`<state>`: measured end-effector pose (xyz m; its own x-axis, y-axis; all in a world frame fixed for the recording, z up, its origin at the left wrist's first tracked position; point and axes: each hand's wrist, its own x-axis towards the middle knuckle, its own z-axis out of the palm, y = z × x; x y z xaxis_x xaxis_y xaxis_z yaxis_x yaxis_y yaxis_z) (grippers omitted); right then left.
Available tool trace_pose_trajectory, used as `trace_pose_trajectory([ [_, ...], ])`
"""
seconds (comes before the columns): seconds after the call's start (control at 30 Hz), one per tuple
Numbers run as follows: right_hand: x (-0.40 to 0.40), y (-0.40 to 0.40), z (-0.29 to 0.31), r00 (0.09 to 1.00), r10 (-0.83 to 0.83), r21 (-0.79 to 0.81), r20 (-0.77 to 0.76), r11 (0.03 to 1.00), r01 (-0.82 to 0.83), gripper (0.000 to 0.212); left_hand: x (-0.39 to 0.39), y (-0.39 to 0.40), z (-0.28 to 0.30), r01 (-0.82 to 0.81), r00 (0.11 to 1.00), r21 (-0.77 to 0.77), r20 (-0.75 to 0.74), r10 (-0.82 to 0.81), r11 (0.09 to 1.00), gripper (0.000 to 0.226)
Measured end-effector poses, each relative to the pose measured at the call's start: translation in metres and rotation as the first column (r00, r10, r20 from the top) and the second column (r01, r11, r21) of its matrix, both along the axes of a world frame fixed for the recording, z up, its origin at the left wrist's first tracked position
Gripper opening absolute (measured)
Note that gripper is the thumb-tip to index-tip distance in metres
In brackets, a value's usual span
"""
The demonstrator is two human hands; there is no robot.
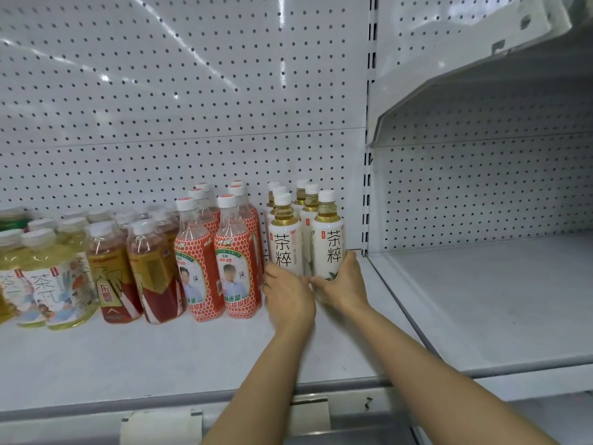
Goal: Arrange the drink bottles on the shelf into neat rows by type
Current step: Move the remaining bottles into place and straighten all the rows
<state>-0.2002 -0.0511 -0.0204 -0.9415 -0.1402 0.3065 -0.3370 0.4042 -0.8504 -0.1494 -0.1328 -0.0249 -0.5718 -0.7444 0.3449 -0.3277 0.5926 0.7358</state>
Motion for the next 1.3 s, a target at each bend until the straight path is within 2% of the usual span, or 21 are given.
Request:
trace_pose_trajectory([
  [0.17, -0.006, 0.014, 0.002, 0.979, 0.18, -0.026, 0.092, 0.984, -0.179, 0.065, -0.002, -0.002, -0.006, 0.023, 1.0, -0.015, -0.002, -0.023, 1.0, 0.072],
  [0.5, -0.003, 0.004, 0.0, 0.995, 0.084, 0.058, 0.054, 0.994, -0.087, 0.062, -0.003, -0.003, -0.006, 0.048, 0.998, -0.027, 0.039, -0.047, 0.998, 0.071],
  [0.6, 0.003, 0.004, 0.002, 0.997, 0.061, 0.135, 0.044, 0.989, -0.067, 0.062, 0.003, -0.003, -0.006, 0.073, 0.996, -0.053, 0.044, -0.071, 0.996, 0.081],
  [0.67, 0.011, 0.004, 0.003, 0.999, 0.006, 0.228, -0.051, 0.974, 0.006, 0.065, 0.008, 0.0, -0.006, 0.121, 0.992, -0.11, 0.038, -0.118, 0.986, 0.093],
  [0.73, 0.022, 0.004, 0.005, 0.966, -0.051, 0.269, -0.252, 0.956, 0.12, 0.072, 0.015, 0.004, -0.004, 0.165, 0.985, -0.198, -0.011, -0.171, 0.966, 0.097],
  [0.8, 0.033, 0.006, 0.011, 0.897, -0.043, 0.293, -0.441, 0.937, 0.189, 0.084, 0.021, 0.006, -0.001, 0.192, 0.976, -0.313, -0.037, -0.214, 0.93, 0.093],
  [0.9, 0.046, 0.006, 0.016, 0.818, 0.013, 0.379, -0.575, 0.89, 0.252, 0.086, 0.025, 0.002, -0.005, 0.147, 0.98, -0.534, -0.036, -0.196, 0.832, 0.083],
  [1.0, 0.05, 0.008, 0.011, 0.77, 0.066, 0.435, -0.635, 0.854, 0.285, 0.094, 0.03, -0.009, -0.013, 0.191, 0.982, -0.699, 0.132, -0.138, 0.69, 0.08],
  [1.1, 0.05, 0.014, -0.002, 0.773, 0.139, 0.526, -0.619, 0.804, 0.276, 0.105, 0.037, -0.019, -0.018, 0.28, 0.952, -0.759, 0.301, -0.065, 0.588, 0.084],
  [1.2, 0.046, 0.016, -0.011, 0.806, 0.199, 0.618, -0.557, 0.748, 0.243, 0.108, 0.043, -0.023, -0.015, 0.35, 0.9, -0.736, 0.436, 0.01, 0.58, 0.083],
  [1.3, 0.051, 0.016, -0.01, 0.811, 0.251, 0.658, -0.528, 0.725, 0.204, 0.095, 0.049, -0.024, -0.008, 0.377, 0.878, -0.726, 0.478, 0.028, 0.575, 0.079],
])
